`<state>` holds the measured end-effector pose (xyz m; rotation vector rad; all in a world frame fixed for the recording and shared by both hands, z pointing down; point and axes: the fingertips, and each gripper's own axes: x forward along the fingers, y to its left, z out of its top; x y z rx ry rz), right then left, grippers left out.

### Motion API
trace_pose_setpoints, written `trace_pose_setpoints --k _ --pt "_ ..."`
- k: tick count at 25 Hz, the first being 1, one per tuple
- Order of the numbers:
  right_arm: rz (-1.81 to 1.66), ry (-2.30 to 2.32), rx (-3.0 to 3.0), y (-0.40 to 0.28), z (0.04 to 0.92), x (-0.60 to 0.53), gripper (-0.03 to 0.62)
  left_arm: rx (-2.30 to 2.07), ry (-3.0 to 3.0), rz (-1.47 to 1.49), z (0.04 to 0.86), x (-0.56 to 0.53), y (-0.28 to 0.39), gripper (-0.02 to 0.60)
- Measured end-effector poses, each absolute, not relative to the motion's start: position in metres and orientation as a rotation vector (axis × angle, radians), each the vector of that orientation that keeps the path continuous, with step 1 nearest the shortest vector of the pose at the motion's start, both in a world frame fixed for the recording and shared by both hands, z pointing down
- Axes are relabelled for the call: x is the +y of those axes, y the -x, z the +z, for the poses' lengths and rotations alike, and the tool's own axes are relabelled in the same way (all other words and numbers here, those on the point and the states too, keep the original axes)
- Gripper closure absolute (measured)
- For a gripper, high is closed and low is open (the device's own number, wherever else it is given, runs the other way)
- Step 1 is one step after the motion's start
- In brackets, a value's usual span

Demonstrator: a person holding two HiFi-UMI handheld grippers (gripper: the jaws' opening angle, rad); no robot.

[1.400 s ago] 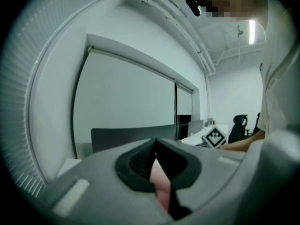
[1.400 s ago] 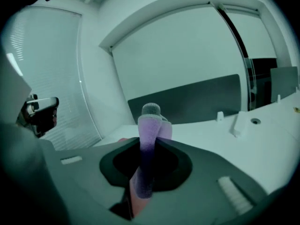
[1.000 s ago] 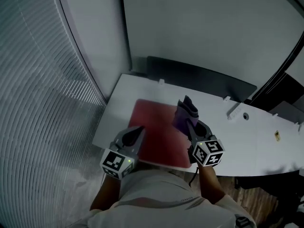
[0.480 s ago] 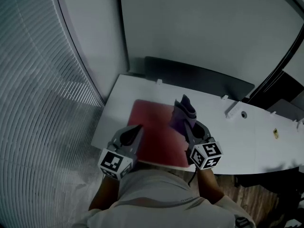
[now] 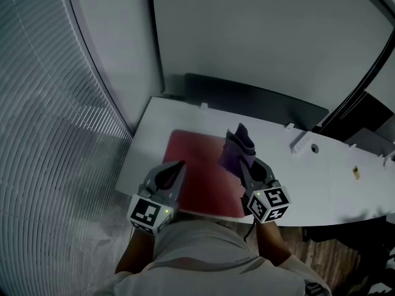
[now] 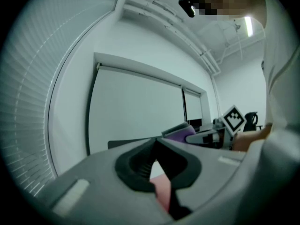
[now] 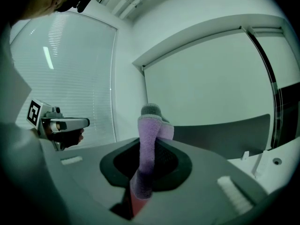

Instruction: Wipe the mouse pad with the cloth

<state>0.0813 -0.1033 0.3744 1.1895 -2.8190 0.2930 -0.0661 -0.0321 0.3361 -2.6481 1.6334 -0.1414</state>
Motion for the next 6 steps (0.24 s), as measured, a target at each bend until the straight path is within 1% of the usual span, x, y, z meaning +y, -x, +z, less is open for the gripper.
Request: trace_pose_setpoints --k 6 --pt "0.299 -1.169 -2.829 -0.0803 0.3718 -0.1016 0.546 1.646 2.670 -0.093 0.3336 -0.0318 0.0628 0.578"
